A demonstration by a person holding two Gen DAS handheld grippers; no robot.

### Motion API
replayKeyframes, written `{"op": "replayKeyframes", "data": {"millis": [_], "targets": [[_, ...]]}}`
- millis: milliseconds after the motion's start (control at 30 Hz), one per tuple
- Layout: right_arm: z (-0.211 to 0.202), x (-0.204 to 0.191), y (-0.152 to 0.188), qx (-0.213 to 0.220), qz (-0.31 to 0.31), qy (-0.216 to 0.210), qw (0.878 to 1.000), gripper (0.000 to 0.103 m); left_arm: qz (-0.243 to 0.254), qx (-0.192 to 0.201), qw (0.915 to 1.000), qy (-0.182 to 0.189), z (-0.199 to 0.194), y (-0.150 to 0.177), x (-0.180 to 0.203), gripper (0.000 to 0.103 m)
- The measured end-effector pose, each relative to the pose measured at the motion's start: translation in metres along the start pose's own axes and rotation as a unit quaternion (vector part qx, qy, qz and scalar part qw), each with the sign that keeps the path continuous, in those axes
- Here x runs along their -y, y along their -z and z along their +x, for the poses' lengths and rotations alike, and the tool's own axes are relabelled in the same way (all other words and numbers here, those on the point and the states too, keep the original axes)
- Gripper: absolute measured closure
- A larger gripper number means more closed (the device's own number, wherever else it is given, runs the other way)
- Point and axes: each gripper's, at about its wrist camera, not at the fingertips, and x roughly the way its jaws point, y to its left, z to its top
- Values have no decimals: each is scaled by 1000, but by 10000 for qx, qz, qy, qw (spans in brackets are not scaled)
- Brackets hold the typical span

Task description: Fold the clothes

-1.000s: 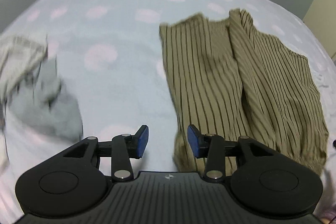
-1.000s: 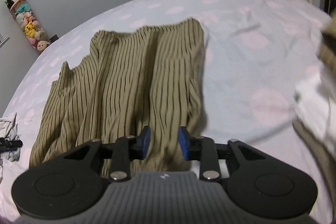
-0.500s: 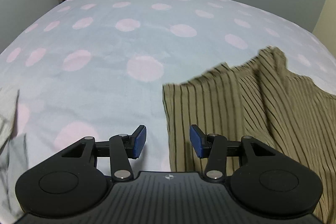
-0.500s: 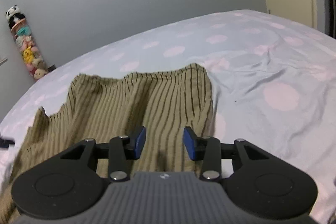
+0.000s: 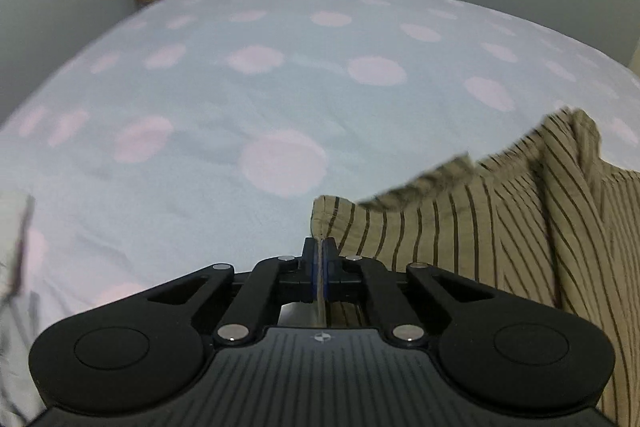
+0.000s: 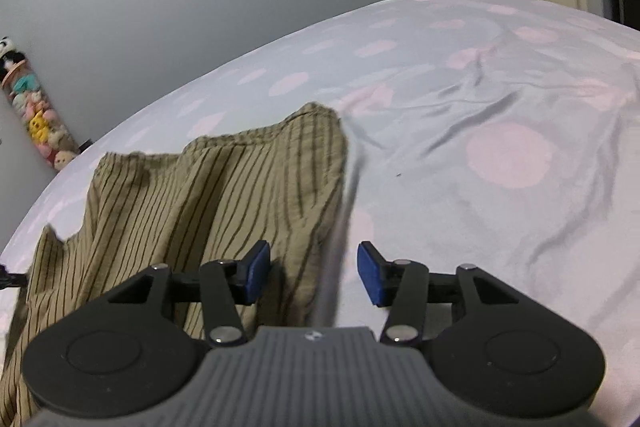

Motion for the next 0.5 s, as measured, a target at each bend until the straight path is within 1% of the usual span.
{"op": "replayKeyframes", "data": {"millis": [133,233,333,500], "targets": [[-5,8,-4,-9,272,80,9996,51,10,-38,9987,-510,-7,-9,-29,103],[-6,11,-5,-22,370,117,9992,51,-101,-164,9959,-886,-11,-4,-50,103],[-7,13,-6,-42,433,150,9989,51,-292,-253,9931,-1105,-11,6,-69,103],[-3,16,-5,-105,471,138,9987,51,-506,-342,9894,-1316,-6,16,-84,103]]}}
